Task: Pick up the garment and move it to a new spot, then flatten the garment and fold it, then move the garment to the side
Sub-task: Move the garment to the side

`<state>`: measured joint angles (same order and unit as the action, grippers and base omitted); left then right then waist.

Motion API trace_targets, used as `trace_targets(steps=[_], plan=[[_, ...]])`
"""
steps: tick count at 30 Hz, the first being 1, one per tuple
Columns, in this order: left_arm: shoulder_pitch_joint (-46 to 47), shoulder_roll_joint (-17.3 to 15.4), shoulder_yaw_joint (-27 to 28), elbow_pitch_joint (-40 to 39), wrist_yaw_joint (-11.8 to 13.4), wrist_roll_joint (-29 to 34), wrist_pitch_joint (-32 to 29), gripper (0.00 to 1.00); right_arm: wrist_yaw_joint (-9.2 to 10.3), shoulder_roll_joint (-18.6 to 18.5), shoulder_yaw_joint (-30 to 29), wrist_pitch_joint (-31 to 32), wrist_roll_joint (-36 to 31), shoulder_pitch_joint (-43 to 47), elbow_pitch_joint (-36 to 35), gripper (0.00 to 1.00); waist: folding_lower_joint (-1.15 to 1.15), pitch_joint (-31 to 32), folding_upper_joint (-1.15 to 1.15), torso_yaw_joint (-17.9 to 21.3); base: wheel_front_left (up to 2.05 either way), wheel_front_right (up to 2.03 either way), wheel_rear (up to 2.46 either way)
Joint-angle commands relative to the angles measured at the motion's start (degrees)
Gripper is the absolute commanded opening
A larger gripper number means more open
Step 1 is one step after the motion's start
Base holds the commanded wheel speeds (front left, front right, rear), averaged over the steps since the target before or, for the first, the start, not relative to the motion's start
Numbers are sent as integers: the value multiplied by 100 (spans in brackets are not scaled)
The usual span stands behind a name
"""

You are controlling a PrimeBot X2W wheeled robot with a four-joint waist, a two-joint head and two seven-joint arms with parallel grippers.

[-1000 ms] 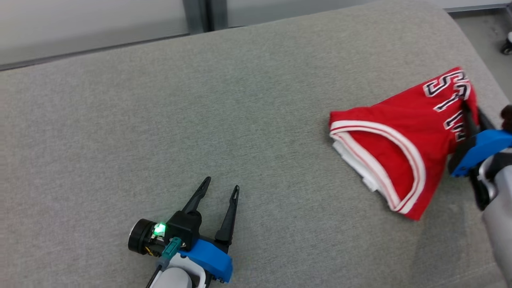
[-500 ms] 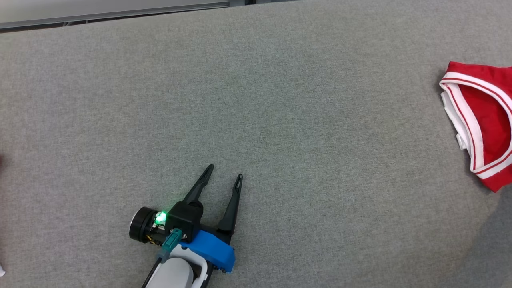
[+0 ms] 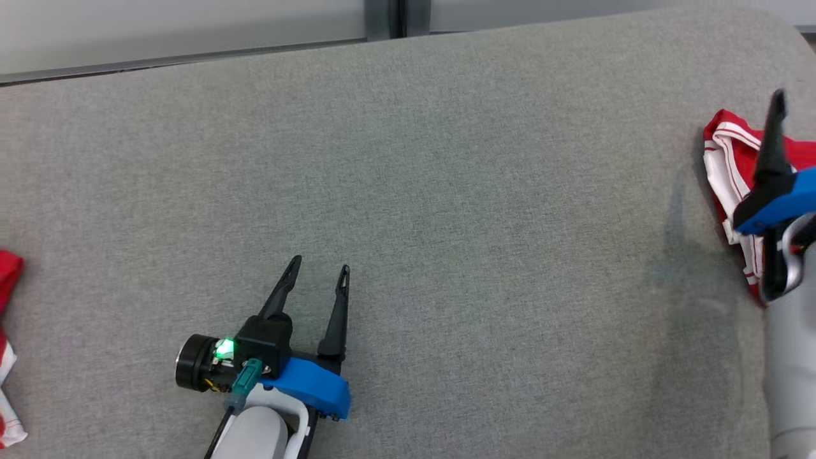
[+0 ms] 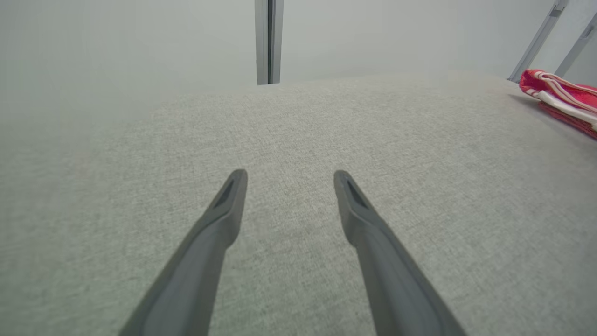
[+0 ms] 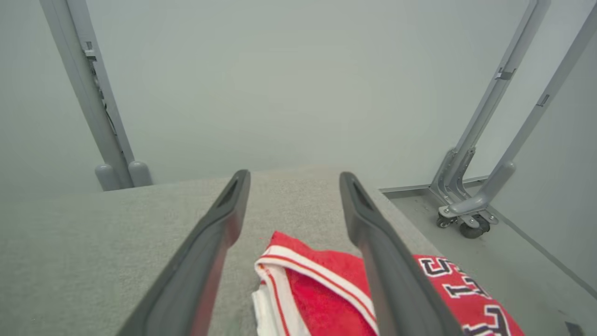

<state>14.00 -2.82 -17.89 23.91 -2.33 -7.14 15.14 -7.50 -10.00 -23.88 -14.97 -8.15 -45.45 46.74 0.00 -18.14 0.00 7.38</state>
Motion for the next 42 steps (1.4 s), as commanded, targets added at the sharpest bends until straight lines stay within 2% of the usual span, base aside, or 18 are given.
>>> trace_targets(steps=[1,8,10,19,35,42], plan=[[-66,-12,36,-26,35,-32,-1,100,2,94,90,-25,131,185,-102,100,0,39,0,-23,0,0,0],[-231,-9,317,0,188,-92,0,100,2,552,1030,-25,1057,1504,-822,100,0,367,0,-312,0,0,0],[-292,-10,407,13,216,-94,0,100,2,615,1311,-26,1184,1805,-957,100,0,458,0,-387,0,0,0],[-713,-8,792,28,352,-252,0,100,2,710,1919,-27,1611,2724,-1295,100,0,873,0,-589,0,0,0],[-1392,-8,962,47,395,-427,0,100,1,703,2276,-27,1913,3608,-1464,100,0,1643,0,-796,0,0,0],[-1578,-8,1060,-19,356,-419,0,100,1,703,2385,-27,2062,3804,-1461,100,0,1724,0,-843,0,0,0]])
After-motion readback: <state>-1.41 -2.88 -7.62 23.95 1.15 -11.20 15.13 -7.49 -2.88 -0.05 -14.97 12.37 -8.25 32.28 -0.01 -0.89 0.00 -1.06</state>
